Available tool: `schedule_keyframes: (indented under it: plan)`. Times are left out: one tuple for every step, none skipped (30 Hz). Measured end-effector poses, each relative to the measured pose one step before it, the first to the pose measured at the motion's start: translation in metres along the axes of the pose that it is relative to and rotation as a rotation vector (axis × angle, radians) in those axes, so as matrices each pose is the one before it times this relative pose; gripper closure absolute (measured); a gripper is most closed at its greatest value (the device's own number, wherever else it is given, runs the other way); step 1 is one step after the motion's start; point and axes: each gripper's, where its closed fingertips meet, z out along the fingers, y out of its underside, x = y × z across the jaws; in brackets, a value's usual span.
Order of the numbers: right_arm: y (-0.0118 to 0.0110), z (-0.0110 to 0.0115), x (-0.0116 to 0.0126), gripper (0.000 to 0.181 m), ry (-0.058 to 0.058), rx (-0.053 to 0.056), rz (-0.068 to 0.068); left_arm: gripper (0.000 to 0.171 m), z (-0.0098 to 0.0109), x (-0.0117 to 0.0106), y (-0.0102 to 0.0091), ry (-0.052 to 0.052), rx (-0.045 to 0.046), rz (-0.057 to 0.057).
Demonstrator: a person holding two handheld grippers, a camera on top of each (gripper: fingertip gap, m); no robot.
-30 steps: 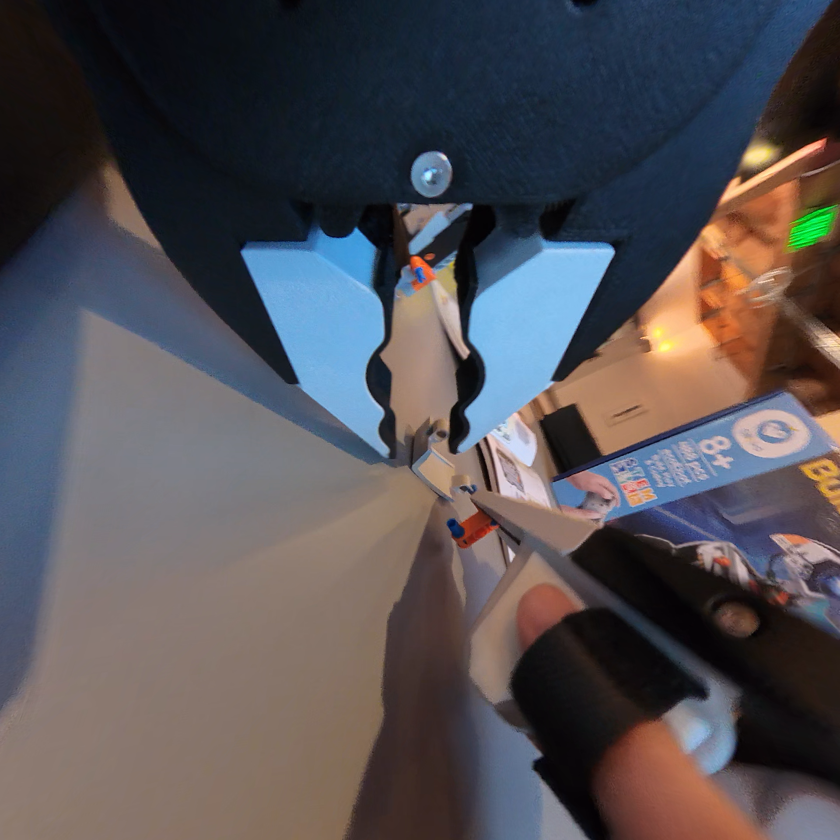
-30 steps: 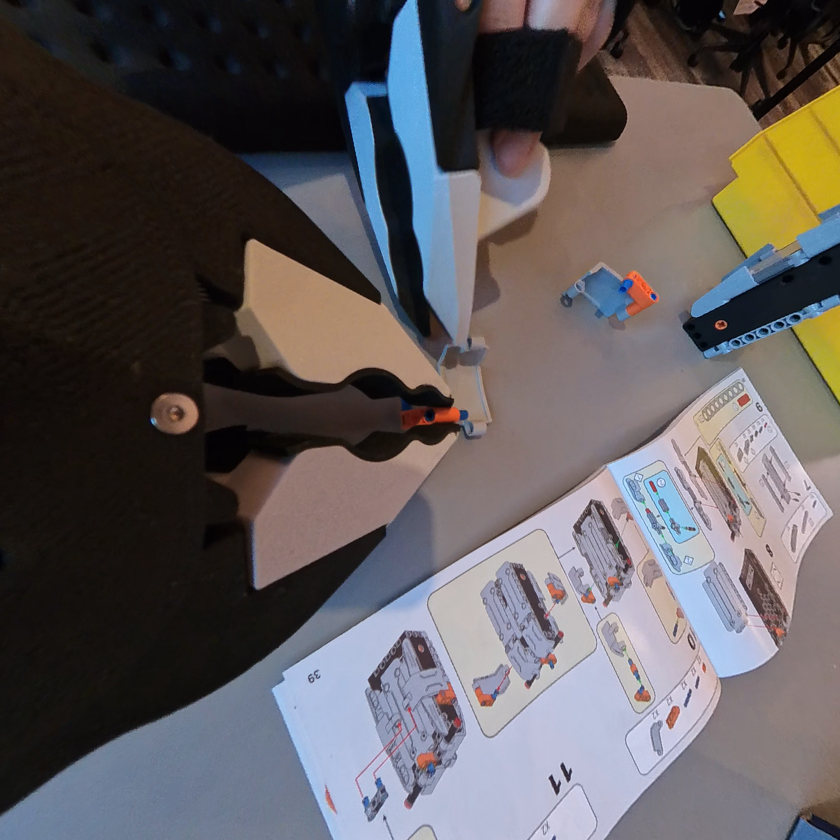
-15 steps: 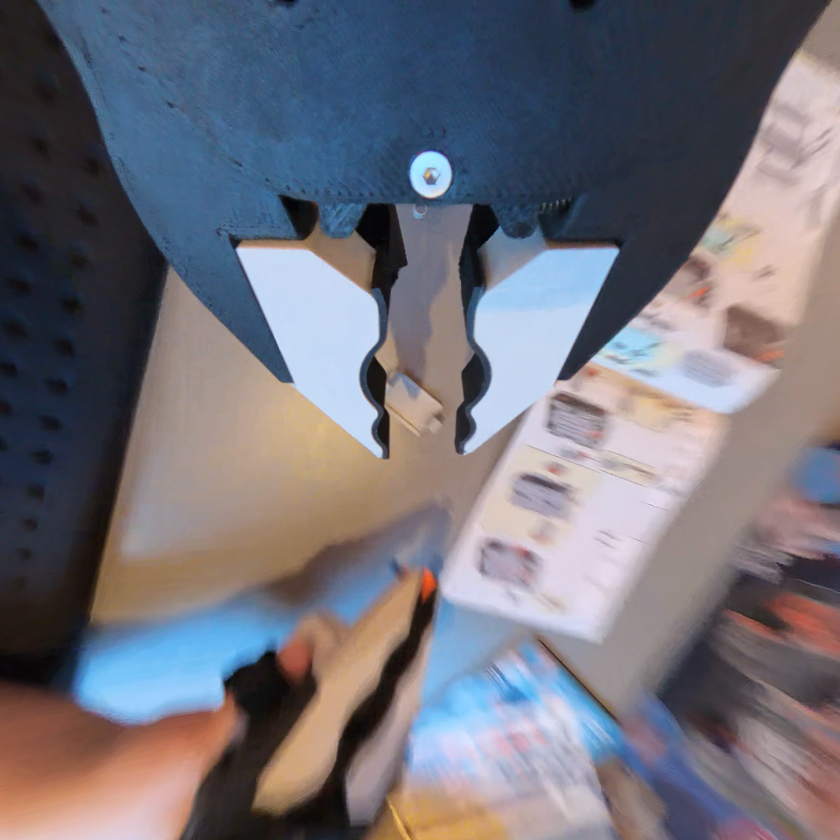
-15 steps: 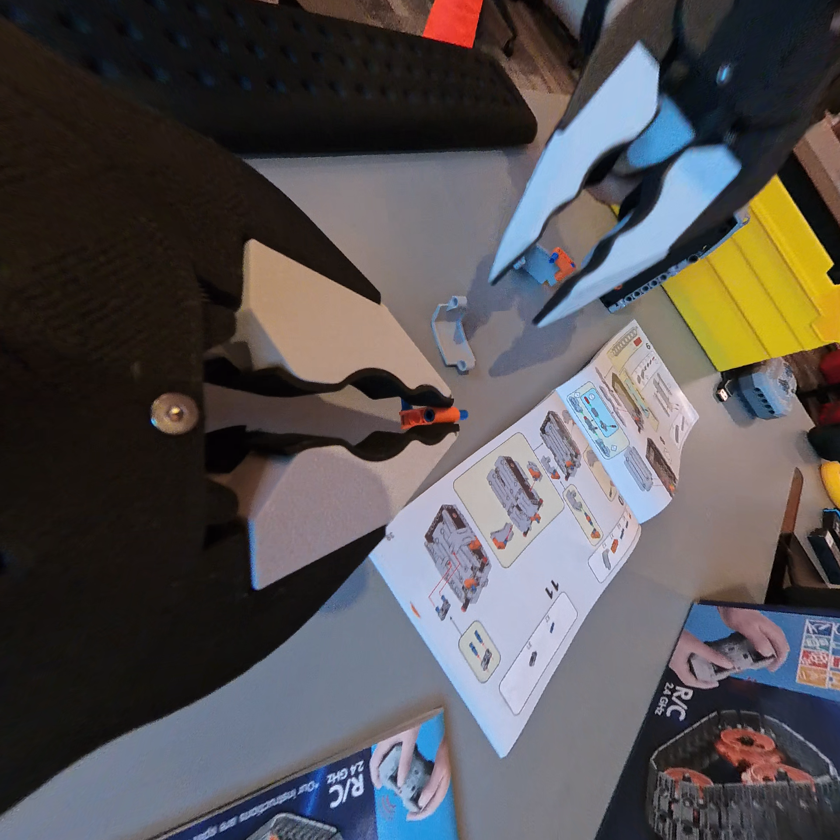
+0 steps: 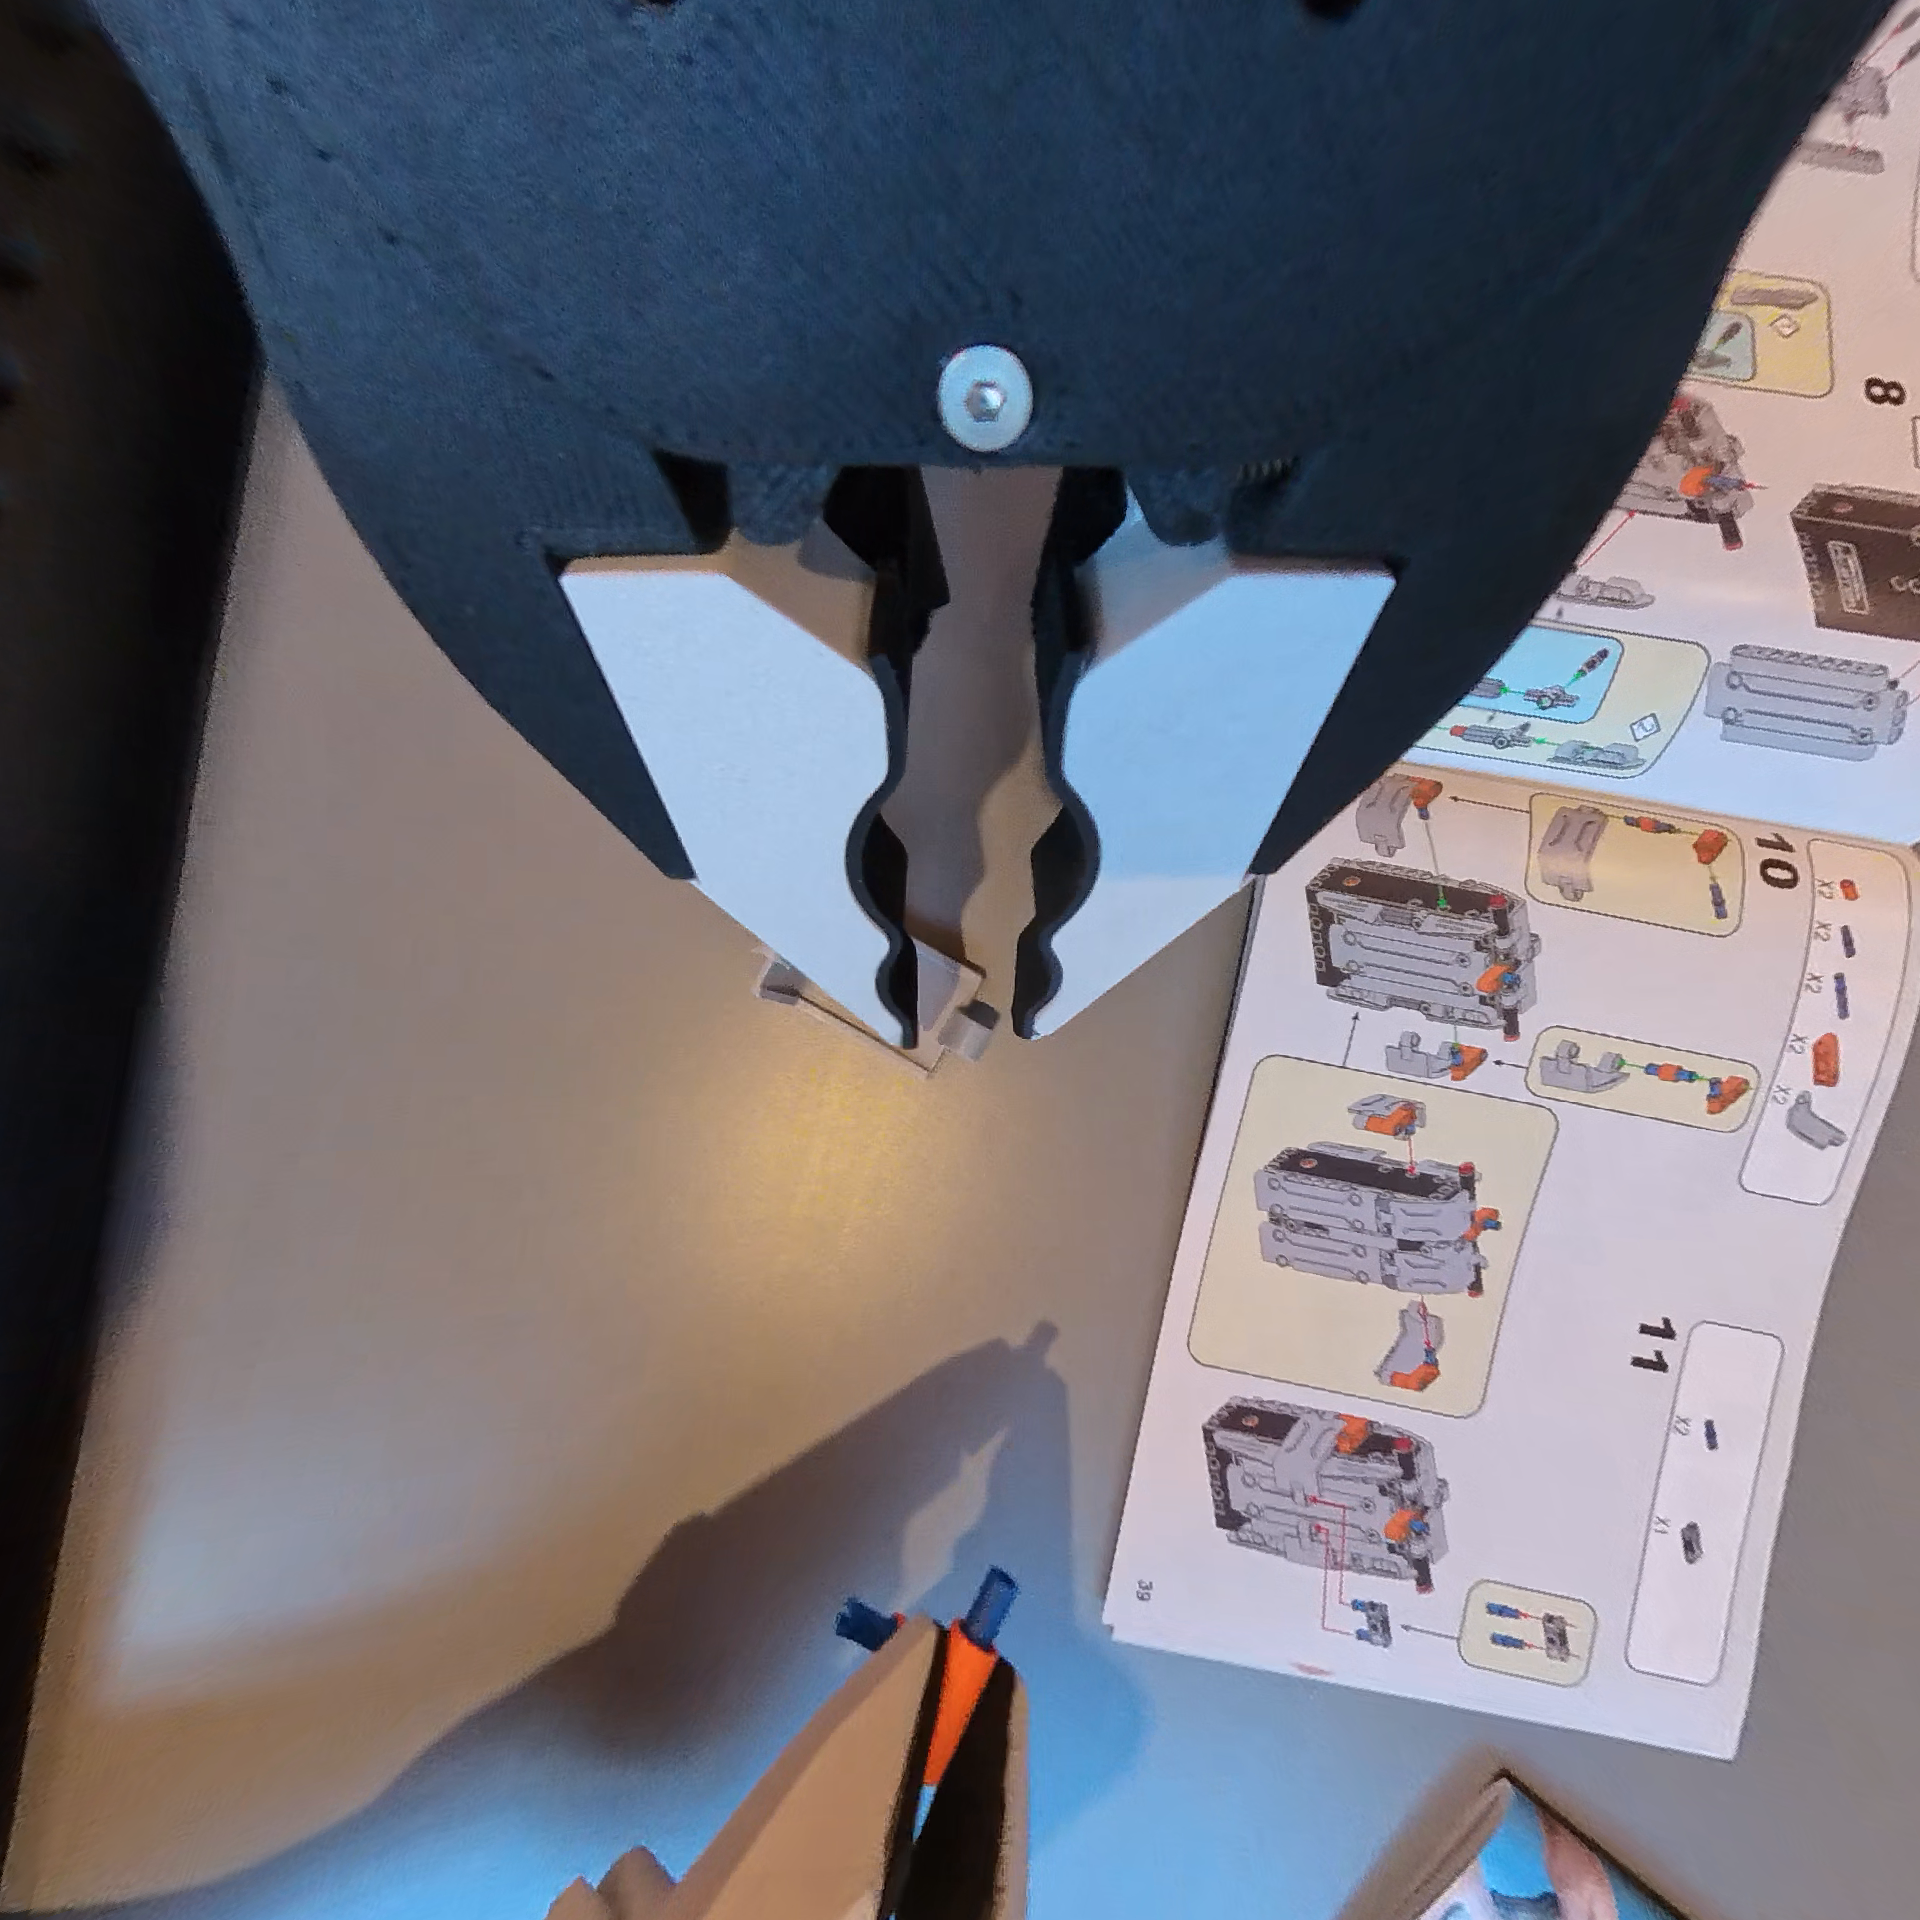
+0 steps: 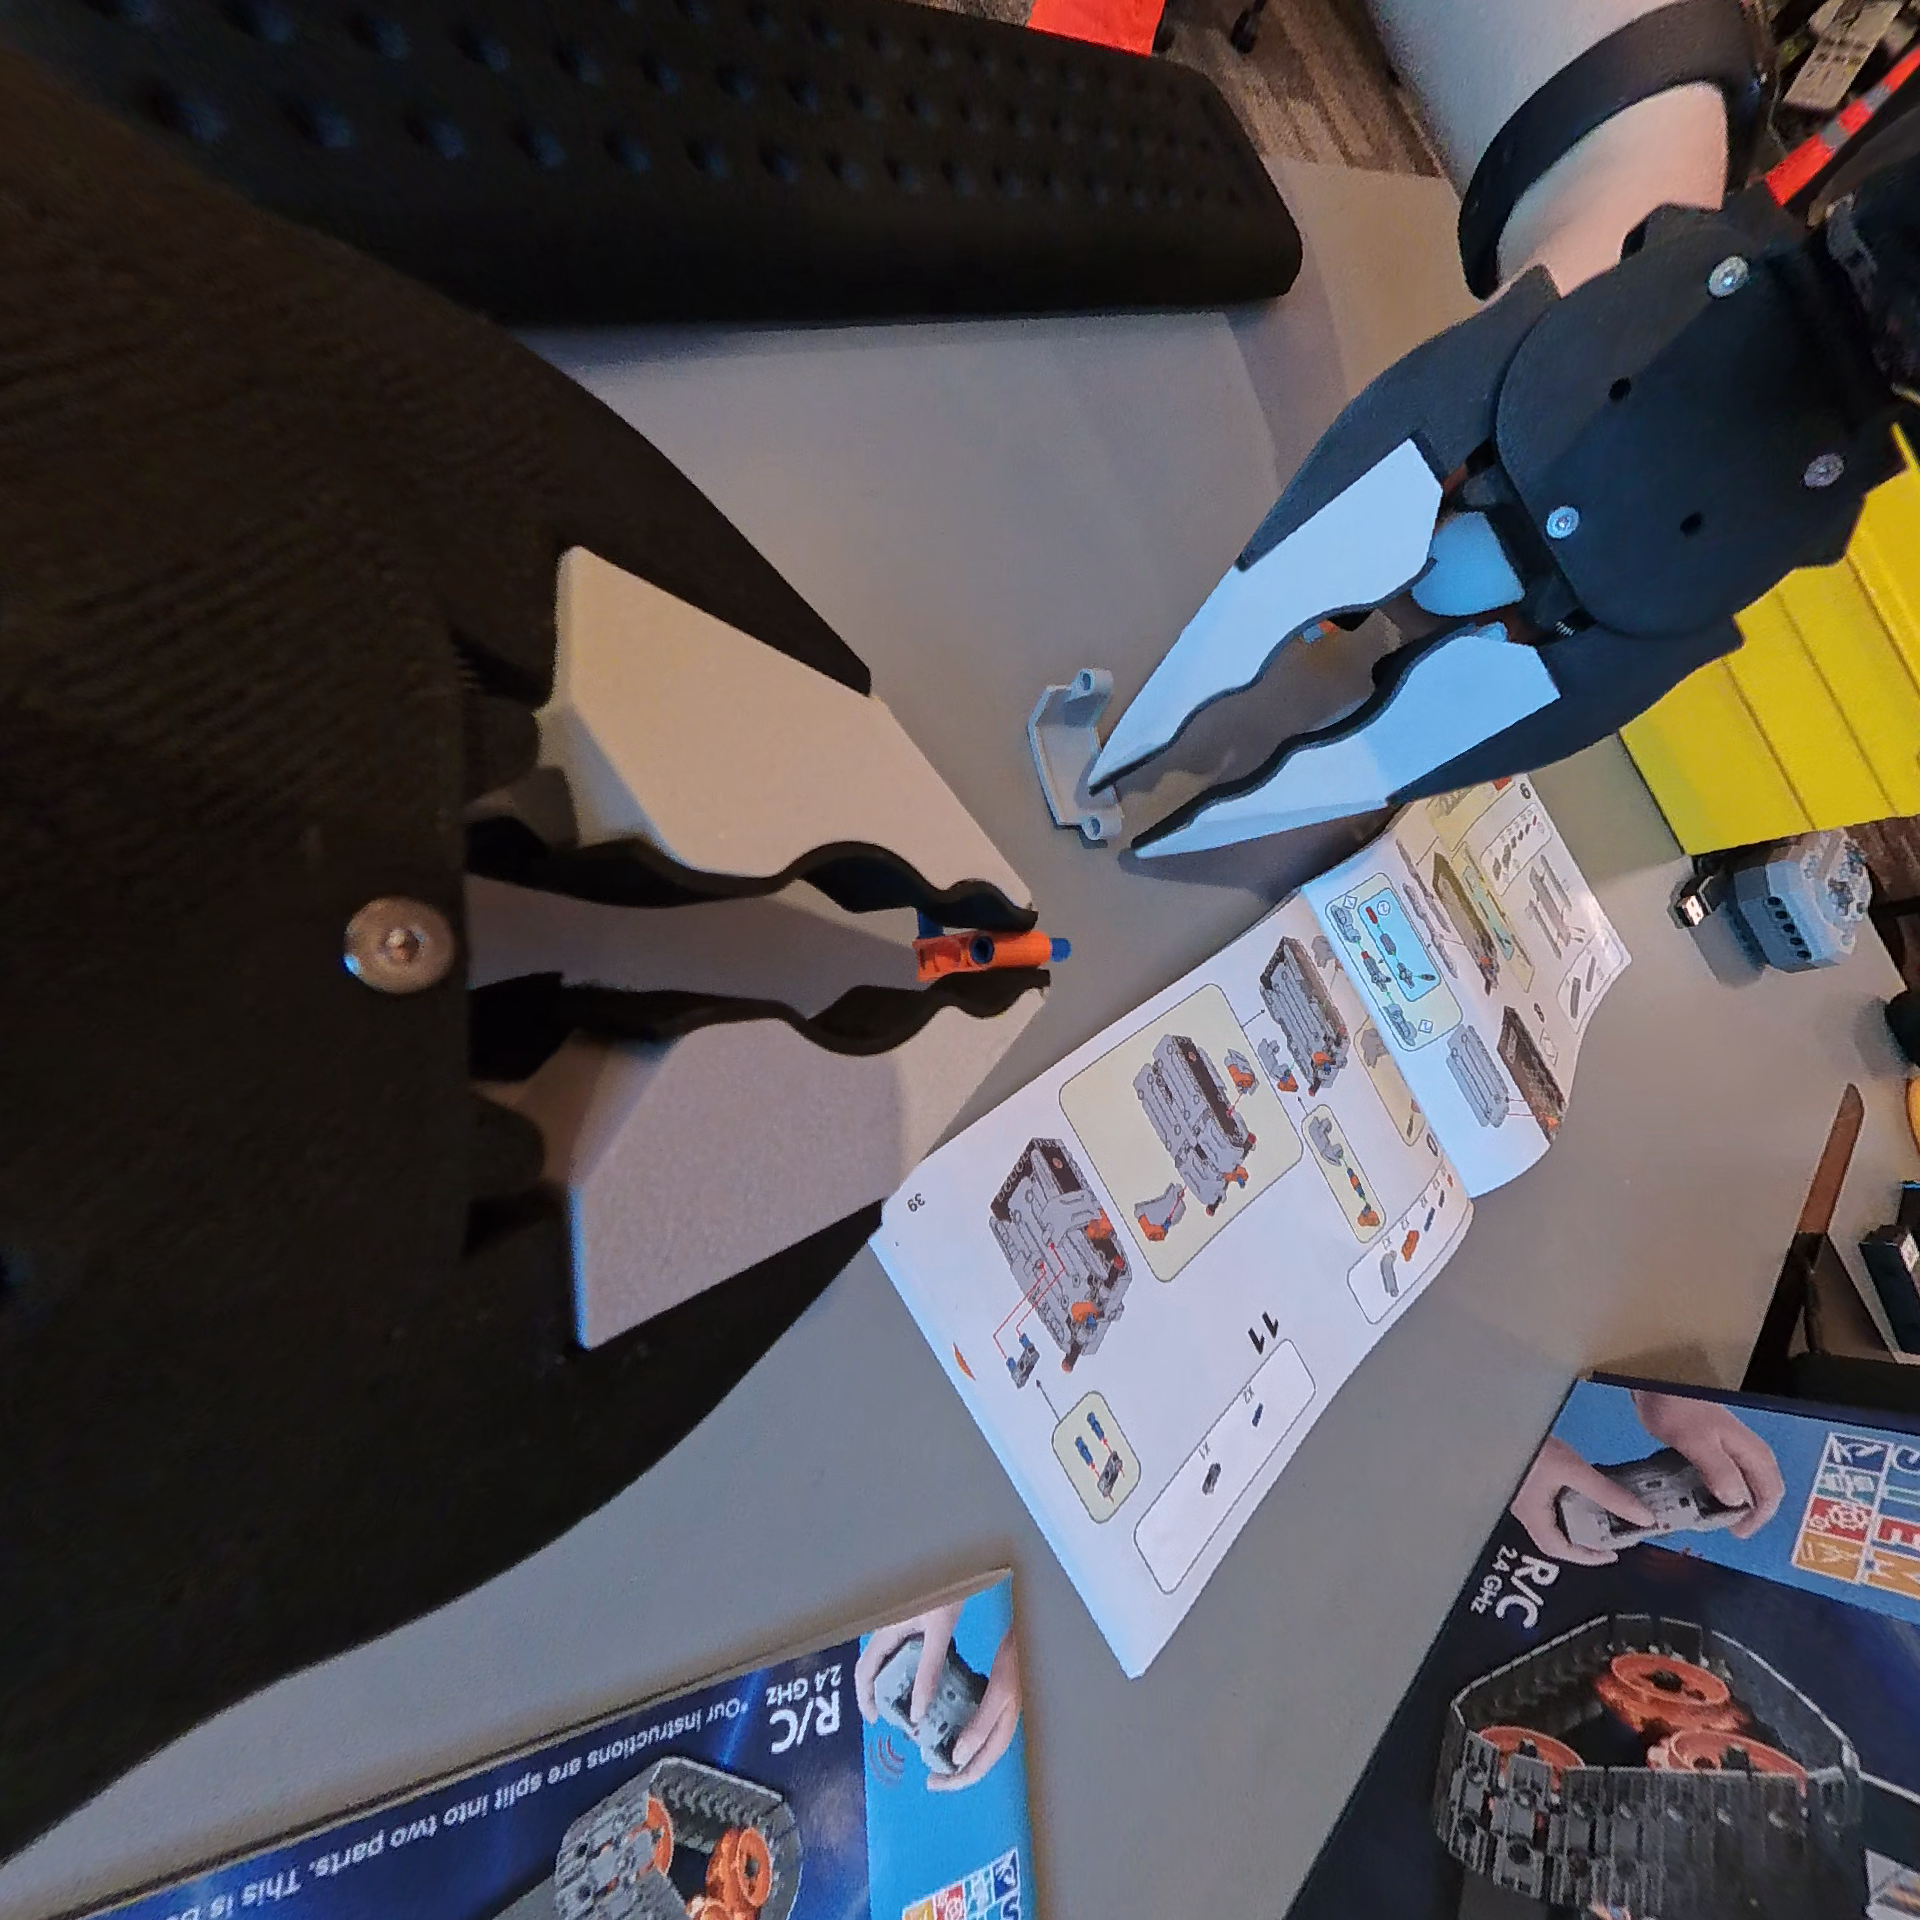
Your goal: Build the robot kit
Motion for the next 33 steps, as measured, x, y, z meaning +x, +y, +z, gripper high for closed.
schedule_keyframes:
  plan:
    - [0.00066,0.00034,-0.00032,0.174,-0.0014,-0.0032,-0.0012,0.155,0.00083,0.00024,-0.00055,0.0068,0.00797,-0.0086]
    - [0.00058,0.00036,-0.00036,0.174,-0.0013,-0.0034,-0.0015,0.154,0.00078,0.00016,-0.00017,0.0037,0.00573,-0.0039]
    - [0.00045,0.00033,-0.00037,0.174,-0.0010,-0.0031,-0.0012,0.154,0.00074,-0.00046,0.00066,-0.0027,0.00116,0.0049]
    - [0.00031,0.00036,-0.00052,0.174,-0.0026,-0.0022,-0.0003,0.155,0.00069,-0.00023,0.00107,-0.0031,-0.00191,0.0108]
    - [0.00022,0.00036,-0.00059,0.174,-0.0034,-0.0018,0.0010,0.155,0.00054,-0.00014,0.00062,-0.0018,0.00117,0.0095]
    - [0.00022,0.00030,-0.00026,0.174,-0.0016,-0.0016,0.0008,0.156,0.00042,0.00038,0.00014,0.0031,0.00337,0.0049]
    - [0.00041,0.00029,-0.00008,0.174,-0.0008,-0.0024,0.0003,0.157,0.00042,-0.00036,0.00046,0.0010,-0.00077,0.0026]
    - [0.00063,0.00036,-0.00019,0.174,-0.0015,-0.0038,0.0009,0.158,0.00027,-0.00132,0.00057,-0.0053,-0.00259,0.0037]
    - [0.00074,0.00044,0.00001,0.174,-0.0012,-0.0036,0.0013,0.159,0.00034,-0.00029,-0.00001,0.0007,0.00135,0.0039]
    - [0.00072,0.00039,0.00015,0.174,-0.0006,-0.0033,0.0013,0.160,0.00046,0.00117,-0.00022,0.0085,0.00219,0.0030]
    - [0.00068,0.00011,0.00024,0.174,-0.0005,-0.0027,0.0015,0.161,0.00078,0.00056,0.00078,0.0052,-0.00377,0.0032]
    - [0.00055,-0.00002,0.00019,0.174,0.0000,-0.0015,0.0014,0.161,0.00082,-0.00028,0.00089,0.0002,-0.00360,0.0038]
    - [0.00012,-0.00018,0.00042,0.174,0.0008,-0.0002,0.0016,0.161,0.00040,-0.00010,-0.00022,0.0011,0.00398,0.0023]
    - [0.00015,-0.00027,0.00030,0.174,0.0003,0.0002,0.0019,0.162,0.00018,0.00034,-0.00030,0.0037,0.00494,-0.0014]
    - [0.00013,-0.00018,0.00026,0.174,-0.0001,-0.0002,0.0020,0.162,0.00011,0.00060,0.00008,0.0052,0.00208,-0.0037]
    - [0.00025,-0.00007,0.00031,0.174,0.0001,-0.0010,0.0023,0.163,-0.00015,0.00074,0.00033,0.0045,0.00098,-0.0026]
    - [0.00061,0.00002,0.00018,0.174,-0.0012,-0.0019,0.0026,0.163,-0.00052,0.00065,0.00062,0.0012,-0.00089,0.0009]
    - [0.00059,0.00020,-0.00008,0.174,-0.0017,-0.0019,0.0017,0.164,-0.00119,0.00026,0.00058,-0.0048,-0.00089,0.0050]
    - [0.00070,0.00033,-0.00012,0.174,-0.0012,-0.0033,0.0007,0.164,-0.00206,-0.00041,-0.00014,-0.0130,0.00389,0.0079]
    - [0.00072,0.00042,-0.00006,0.174,0.0000,-0.0035,-0.0005,0.164,-0.00298,-0.00067,-0.00136,-0.0190,0.01243,0.0088]
    - [0.00051,0.00022,-0.00019,0.174,0.0001,-0.0031,-0.0017,0.165,-0.00402,-0.00085,-0.00228,-0.0221,0.01890,0.0074]
    - [0.00009,0.00024,-0.00020,0.174,0.0001,-0.0013,-0.0022,0.165,-0.00476,-0.00112,-0.00334,-0.0246,0.02497,0.0064]
    - [-0.00012,0.00004,-0.00026,0.174,0.0002,0.0009,-0.0013,0.165,-0.00534,-0.00212,-0.00383,-0.0312,0.02908,0.0078]
    - [-0.00037,-0.00002,-0.00016,0.174,-0.0001,0.0018,0.0003,0.165,-0.00546,-0.00339,-0.00356,-0.0387,0.02717,0.0125]
    - [-0.00053,0.00010,-0.00006,0.174,-0.0002,0.0022,0.0007,0.165,-0.00528,-0.00411,-0.00304,-0.0410,0.02410,0.0154]
    - [-0.00046,0.00014,0.00013,0.174,0.0011,0.0027,0.0000,0.165,-0.00501,-0.00388,-0.00365,-0.0359,0.02640,0.0112]
    - [-0.00014,0.00022,0.00015,0.174,0.0012,0.0014,-0.0002,0.165,-0.00441,-0.00280,-0.00429,-0.0245,0.02938,0.0041]
    - [0.00019,0.00040,0.00019,0.174,0.0011,-0.0009,0.0002,0.165,-0.00366,-0.00213,-0.00433,-0.0162,0.02672,-0.0009]
    - [0.00050,0.00044,0.00004,0.174,0.0008,-0.0025,-0.0008,0.165,-0.00301,-0.00152,-0.00447,-0.0107,0.02429,-0.0026]
    - [0.00046,0.00030,0.00011,0.174,0.0024,-0.0029,-0.0022,0.165,-0.00230,-0.00078,-0.00534,-0.0059,0.02725,-0.0008]
    - [0.00031,0.00031,0.00004,0.174,0.0029,-0.0020,-0.0036,0.165,-0.00170,-0.00015,-0.00619,-0.0030,0.03174,0.0040]
    - [0.00038,0.00007,-0.00002,0.174,0.0022,-0.0016,-0.0027,0.165,-0.00102,0.00015,-0.00623,-0.0028,0.03236,0.0078]
    - [0.00017,0.00002,-0.00020,0.174,0.0013,-0.0005,-0.0015,0.165,-0.00067,-0.00034,-0.00573,-0.0045,0.02993,0.0071]
